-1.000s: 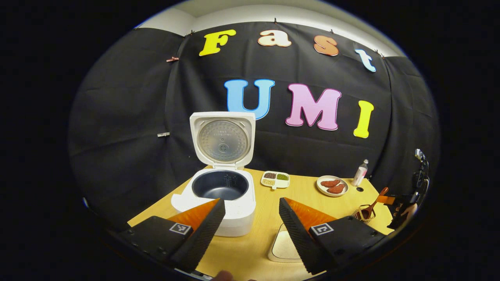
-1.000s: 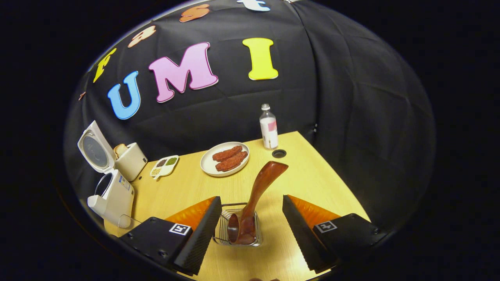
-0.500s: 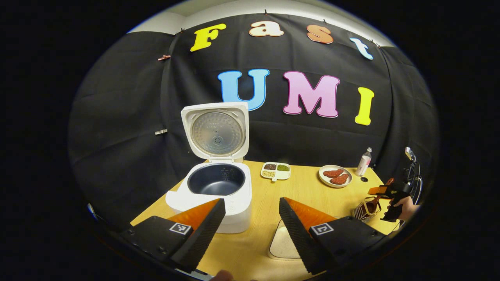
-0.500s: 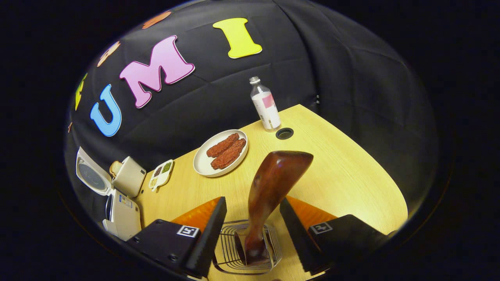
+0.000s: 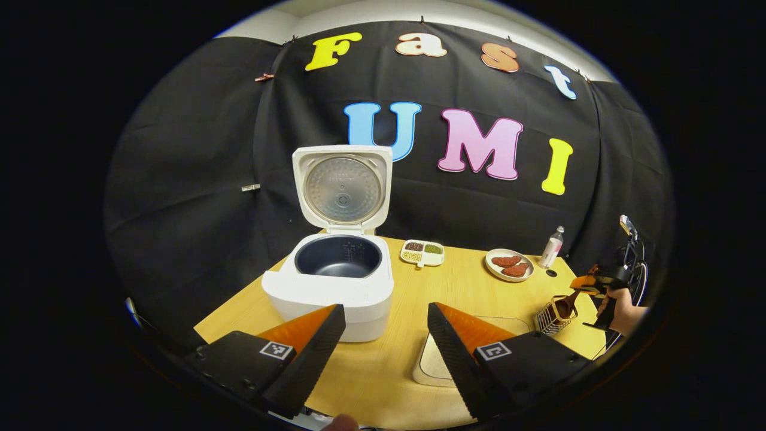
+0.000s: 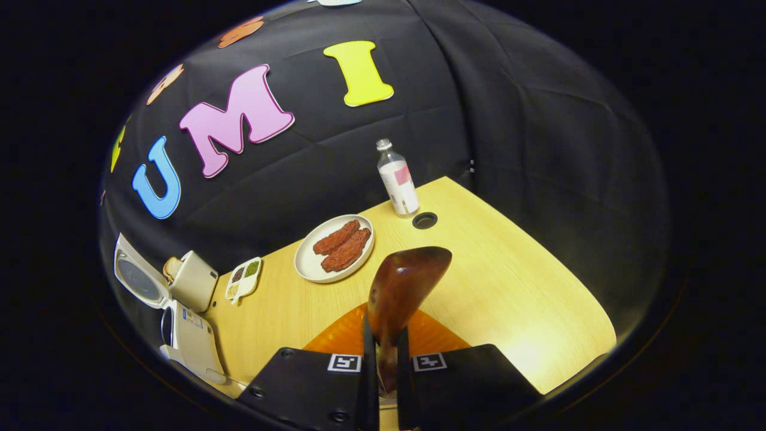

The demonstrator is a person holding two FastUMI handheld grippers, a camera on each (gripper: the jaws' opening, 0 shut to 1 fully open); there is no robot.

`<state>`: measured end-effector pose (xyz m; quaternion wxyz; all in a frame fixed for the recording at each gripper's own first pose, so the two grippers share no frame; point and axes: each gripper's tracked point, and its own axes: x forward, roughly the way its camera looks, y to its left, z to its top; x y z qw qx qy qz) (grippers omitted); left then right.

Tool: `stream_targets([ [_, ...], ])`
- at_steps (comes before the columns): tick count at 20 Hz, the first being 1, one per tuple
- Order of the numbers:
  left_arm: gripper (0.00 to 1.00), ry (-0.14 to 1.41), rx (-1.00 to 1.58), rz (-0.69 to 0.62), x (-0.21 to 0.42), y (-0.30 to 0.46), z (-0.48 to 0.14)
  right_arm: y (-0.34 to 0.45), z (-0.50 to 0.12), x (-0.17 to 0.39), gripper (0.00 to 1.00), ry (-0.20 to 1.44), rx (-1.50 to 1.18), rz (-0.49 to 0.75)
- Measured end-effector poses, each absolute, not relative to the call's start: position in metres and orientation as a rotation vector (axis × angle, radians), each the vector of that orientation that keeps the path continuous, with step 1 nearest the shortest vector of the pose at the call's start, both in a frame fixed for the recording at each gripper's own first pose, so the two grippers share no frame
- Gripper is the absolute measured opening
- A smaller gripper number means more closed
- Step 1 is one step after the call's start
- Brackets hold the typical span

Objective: Close the left gripper, press the button to open the rice cooker; take a wooden spoon from the chopstick holder with the right hand, scoop a spoonful of rice and pour it into the rice cooker, then put the wooden spoon back into the chopstick holder.

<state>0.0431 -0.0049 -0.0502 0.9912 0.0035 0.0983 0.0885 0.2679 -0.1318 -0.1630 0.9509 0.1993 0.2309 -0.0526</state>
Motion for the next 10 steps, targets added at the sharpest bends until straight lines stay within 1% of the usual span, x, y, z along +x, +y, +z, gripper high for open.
stream_targets([
  [3,0.95,0.178,-0.001,0.164,0.032,0.015,-0.045,-0.134,-0.117,0.260,0.16,0.405,0.378,-0.119],
  [4,0.95,0.170,-0.007,0.161,0.030,0.024,-0.044,-0.132,-0.101,0.257,0.12,0.383,0.366,-0.114],
  [5,0.95,0.163,-0.012,0.159,0.029,0.032,-0.044,-0.125,-0.084,0.251,0.16,0.363,0.353,-0.102],
  [6,0.95,0.156,-0.015,0.158,0.027,0.039,-0.044,-0.119,-0.070,0.243,0.12,0.343,0.342,-0.094],
  [7,0.95,0.140,-0.009,0.153,0.027,0.045,-0.042,-0.114,-0.056,0.234,0.12,0.323,0.332,-0.088],
  [8,0.95,0.120,0.002,0.145,0.024,0.049,-0.038,-0.107,-0.045,0.225,0.16,0.305,0.325,-0.082],
  [10,0.95,0.096,-0.003,0.128,0.019,0.059,-0.034,-0.086,-0.031,0.203,0.16,0.293,0.323,-0.058],
])
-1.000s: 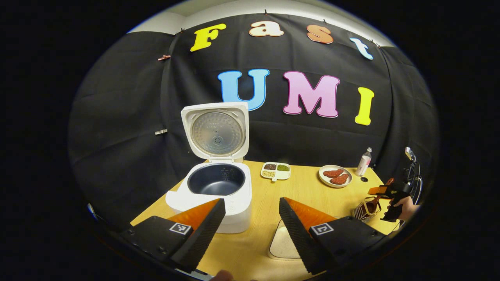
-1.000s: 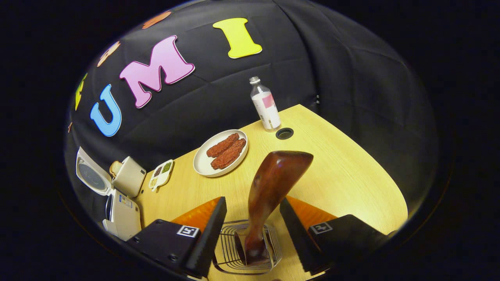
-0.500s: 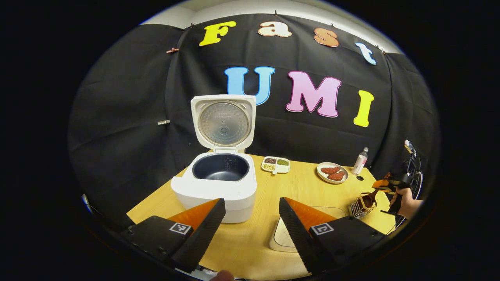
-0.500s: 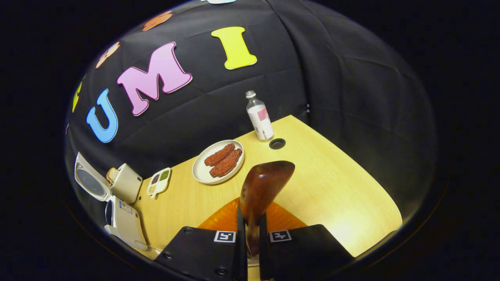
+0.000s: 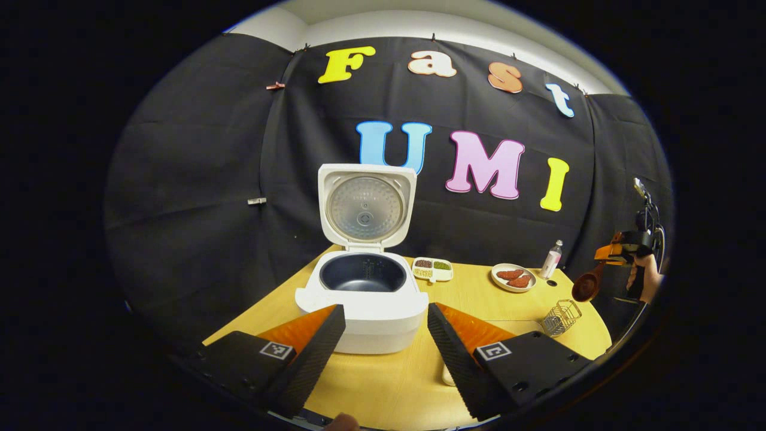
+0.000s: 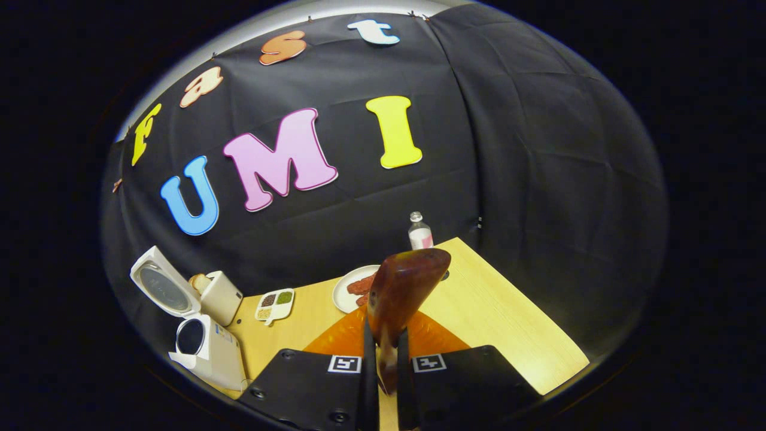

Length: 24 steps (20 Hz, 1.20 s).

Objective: Close the left gripper, press the button to open the rice cooker; take a wooden spoon from the chopstick holder with the right hand, scoop a spoonful of rice and pour it into the rice cooker, then put the wooden spoon back into the chopstick holder.

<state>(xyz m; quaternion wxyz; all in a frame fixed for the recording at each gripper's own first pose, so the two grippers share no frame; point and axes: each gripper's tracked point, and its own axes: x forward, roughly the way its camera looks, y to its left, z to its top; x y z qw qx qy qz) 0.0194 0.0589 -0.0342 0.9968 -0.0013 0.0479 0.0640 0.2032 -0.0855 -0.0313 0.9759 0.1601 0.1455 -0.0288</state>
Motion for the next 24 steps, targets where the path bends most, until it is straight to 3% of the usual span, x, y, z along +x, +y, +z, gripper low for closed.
stream_targets([
  [6,0.95,0.118,-0.036,0.059,0.007,0.081,-0.054,-0.007,-0.010,0.146,0.16,0.291,0.372,0.051],
  [11,0.95,0.134,-0.046,0.007,-0.009,0.082,-0.065,0.050,-0.045,0.117,0.16,0.322,0.363,0.096],
  [24,0.95,0.217,-0.015,-0.018,-0.028,0.095,-0.106,0.091,-0.172,0.124,0.16,0.346,0.166,0.011],
])
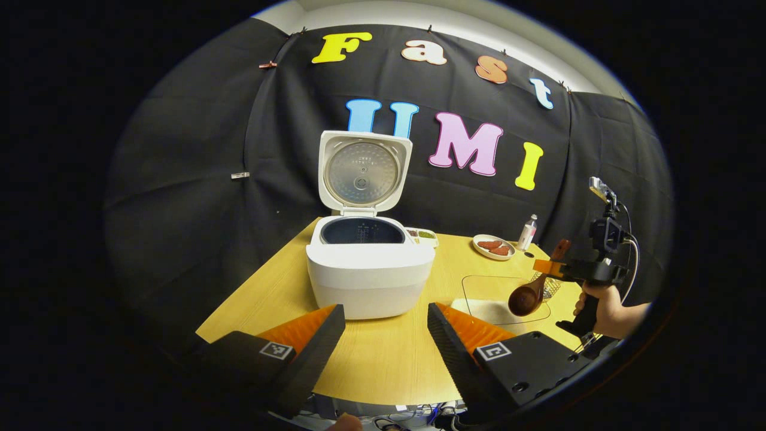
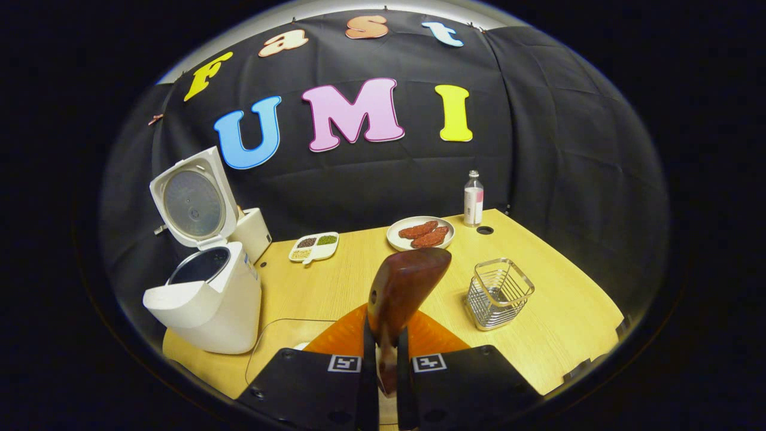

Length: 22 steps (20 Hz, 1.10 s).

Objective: Close the left gripper, press the button to open the rice cooker; take a wooden spoon from the chopstick holder with the right hand, scoop a spoonful of rice and pour it into the rice cooker, then put the wooden spoon back into the chopstick holder.

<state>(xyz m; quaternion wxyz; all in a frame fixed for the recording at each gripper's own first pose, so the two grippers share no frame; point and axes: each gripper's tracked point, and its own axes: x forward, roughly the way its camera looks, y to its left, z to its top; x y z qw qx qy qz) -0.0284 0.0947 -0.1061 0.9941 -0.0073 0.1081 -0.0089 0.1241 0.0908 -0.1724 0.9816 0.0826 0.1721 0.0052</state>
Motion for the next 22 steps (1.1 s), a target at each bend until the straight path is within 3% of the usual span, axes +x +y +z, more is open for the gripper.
stream_targets([
  [15,0.95,0.251,-0.097,0.030,-0.036,0.113,-0.120,0.177,-0.196,0.088,0.17,0.557,0.458,0.133],
  [22,0.95,0.255,-0.123,0.064,-0.043,0.119,-0.122,0.184,-0.199,0.094,0.17,0.608,0.594,0.132],
])
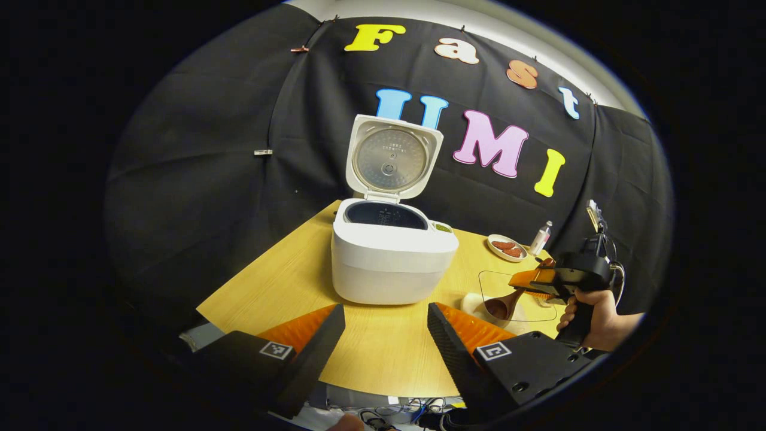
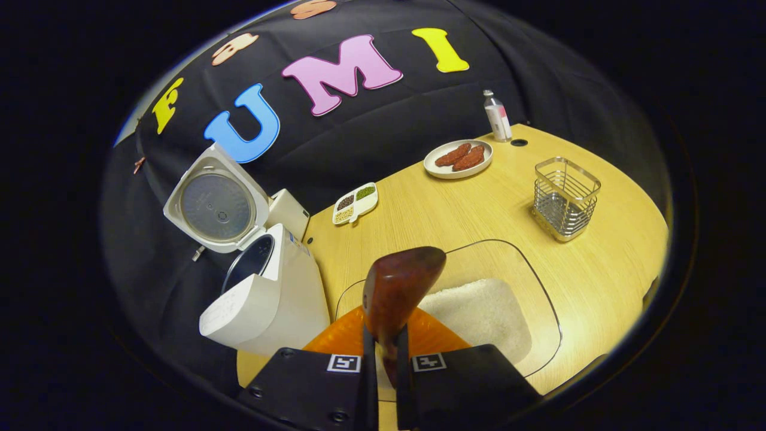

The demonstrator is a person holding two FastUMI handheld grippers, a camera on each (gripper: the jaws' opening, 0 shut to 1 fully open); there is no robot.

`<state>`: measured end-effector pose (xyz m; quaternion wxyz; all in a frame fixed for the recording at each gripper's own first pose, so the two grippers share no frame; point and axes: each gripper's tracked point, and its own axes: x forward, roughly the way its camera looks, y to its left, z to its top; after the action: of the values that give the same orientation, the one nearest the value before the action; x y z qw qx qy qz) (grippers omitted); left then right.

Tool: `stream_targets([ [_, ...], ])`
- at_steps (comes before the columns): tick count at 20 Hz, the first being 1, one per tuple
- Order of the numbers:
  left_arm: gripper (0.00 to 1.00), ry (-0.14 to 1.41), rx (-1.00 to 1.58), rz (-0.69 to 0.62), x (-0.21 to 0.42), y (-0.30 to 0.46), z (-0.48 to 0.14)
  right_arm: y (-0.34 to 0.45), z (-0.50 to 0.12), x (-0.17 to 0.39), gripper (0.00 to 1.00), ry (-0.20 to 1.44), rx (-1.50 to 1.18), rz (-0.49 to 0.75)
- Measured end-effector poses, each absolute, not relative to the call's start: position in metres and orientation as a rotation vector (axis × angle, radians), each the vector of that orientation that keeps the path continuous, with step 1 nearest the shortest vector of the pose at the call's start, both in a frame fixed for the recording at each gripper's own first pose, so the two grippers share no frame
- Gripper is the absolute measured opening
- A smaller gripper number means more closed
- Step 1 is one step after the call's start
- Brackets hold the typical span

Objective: Close the left gripper, press the button to open the rice cooker; take a wooden spoon from the chopstick holder with the right hand, scoop a spoonful of rice and pour it into the rice cooker, then put the wooden spoon back into the chopstick holder.

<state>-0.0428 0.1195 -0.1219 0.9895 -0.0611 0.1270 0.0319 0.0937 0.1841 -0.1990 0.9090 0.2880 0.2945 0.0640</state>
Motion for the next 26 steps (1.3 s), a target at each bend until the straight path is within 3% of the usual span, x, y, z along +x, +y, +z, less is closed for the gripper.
stream_targets([
  [7,0.95,0.248,-0.108,0.054,-0.041,0.117,-0.117,0.145,-0.208,0.089,0.17,0.672,0.888,0.034],
  [14,0.95,0.232,-0.097,0.031,-0.039,0.108,-0.112,0.114,-0.168,0.104,0.16,0.623,1.019,0.013],
  [26,0.95,0.210,-0.106,0.051,-0.044,0.123,-0.110,0.158,-0.049,0.140,0.16,0.522,1.110,0.172],
])
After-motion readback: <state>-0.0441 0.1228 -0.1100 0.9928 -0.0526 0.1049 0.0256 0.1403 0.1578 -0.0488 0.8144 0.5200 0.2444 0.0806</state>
